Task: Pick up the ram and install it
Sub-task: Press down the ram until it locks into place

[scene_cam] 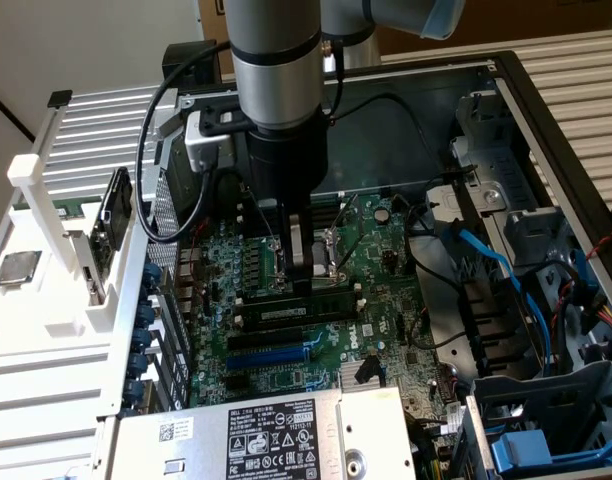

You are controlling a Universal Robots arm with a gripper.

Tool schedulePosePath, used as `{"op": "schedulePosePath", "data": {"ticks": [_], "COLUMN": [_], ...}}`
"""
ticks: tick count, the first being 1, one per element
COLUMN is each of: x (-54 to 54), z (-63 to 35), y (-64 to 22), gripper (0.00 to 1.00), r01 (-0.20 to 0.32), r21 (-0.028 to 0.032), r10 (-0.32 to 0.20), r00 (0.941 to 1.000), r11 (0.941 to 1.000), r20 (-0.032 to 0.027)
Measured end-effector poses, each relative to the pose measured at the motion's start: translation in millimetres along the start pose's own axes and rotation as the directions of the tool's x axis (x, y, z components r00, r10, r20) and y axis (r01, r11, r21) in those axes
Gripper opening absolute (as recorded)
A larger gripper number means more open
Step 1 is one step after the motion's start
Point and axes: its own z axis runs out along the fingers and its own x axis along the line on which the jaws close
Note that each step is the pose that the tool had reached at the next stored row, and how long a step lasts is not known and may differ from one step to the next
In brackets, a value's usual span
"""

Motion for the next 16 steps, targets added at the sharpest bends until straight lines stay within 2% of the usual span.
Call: {"op": "schedulePosePath", "data": {"ticks": [4, 9, 16], "x": [-1.0, -1.5, -0.9], "z": [1.3, 2.0, 2.2], "y": [0.0, 0.2, 0.2], "gripper": [0.1, 0.1, 0.1], "r01": [0.0, 0.005, 0.008], "r21": [0.0029, 0.0039, 0.0044], "r10": [0.0, -0.005, -0.008], "r00": [1.0, 1.0, 1.0], "r11": [1.0, 1.0, 1.0], "r20": [-0.0065, -0.0069, 0.0022]}}
